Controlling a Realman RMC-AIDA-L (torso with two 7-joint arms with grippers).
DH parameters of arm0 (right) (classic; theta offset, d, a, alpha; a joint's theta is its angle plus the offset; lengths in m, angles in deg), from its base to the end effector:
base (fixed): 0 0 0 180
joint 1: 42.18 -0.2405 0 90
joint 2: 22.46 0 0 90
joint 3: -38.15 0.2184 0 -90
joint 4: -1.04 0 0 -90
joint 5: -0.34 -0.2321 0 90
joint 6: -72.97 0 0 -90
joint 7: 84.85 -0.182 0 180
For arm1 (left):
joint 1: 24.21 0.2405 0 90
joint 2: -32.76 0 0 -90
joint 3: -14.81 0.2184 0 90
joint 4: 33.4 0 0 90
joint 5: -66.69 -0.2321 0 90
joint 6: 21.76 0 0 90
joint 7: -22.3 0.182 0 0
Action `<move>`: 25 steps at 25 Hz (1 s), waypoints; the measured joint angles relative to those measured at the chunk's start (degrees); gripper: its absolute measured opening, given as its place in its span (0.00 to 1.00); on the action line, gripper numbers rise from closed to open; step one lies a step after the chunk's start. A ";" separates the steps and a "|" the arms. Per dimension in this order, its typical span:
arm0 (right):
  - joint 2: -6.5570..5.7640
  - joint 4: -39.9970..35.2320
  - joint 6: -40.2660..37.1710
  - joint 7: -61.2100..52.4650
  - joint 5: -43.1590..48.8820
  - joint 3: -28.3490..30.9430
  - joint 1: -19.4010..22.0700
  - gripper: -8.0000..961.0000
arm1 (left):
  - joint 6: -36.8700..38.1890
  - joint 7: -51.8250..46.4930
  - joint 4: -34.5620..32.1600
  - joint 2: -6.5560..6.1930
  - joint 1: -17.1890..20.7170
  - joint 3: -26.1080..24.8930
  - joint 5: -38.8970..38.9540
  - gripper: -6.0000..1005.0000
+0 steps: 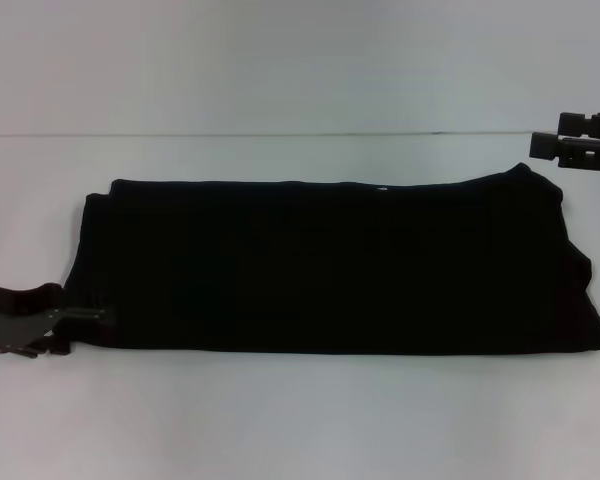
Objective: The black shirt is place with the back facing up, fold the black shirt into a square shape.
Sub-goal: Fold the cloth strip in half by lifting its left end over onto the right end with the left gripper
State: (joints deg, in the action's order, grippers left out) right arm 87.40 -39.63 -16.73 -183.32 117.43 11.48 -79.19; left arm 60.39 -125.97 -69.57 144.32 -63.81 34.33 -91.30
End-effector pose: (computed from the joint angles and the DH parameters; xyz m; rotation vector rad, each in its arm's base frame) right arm 0.2280 0.4032 0.0943 -2.4693 0.8533 0.7526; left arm -0.3298 0.3627 0.0414 -1.8531 -2.0892 -0.1698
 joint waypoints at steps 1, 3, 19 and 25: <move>0.00 -0.02 0.01 -0.07 -0.01 0.00 0.00 0.95 | 0.00 0.00 0.19 -0.05 -0.14 -0.01 0.01 0.87; 0.00 -0.06 0.03 -0.11 -0.02 0.00 0.00 0.95 | 0.00 0.00 0.37 -0.09 -0.37 -0.01 0.05 0.87; 0.00 -0.02 0.05 -0.09 -0.03 -0.04 0.18 0.95 | -2.01 0.12 0.49 -0.21 -1.11 -0.35 0.52 0.85; 0.00 0.04 0.05 -0.09 -0.03 -0.04 0.18 0.95 | -2.29 0.53 0.49 -0.21 -1.29 -0.17 0.89 0.83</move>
State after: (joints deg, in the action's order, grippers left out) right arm 87.40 -39.59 -16.68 -183.41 117.40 11.44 -79.01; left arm 58.10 -125.44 -69.08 144.12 -65.11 34.16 -90.41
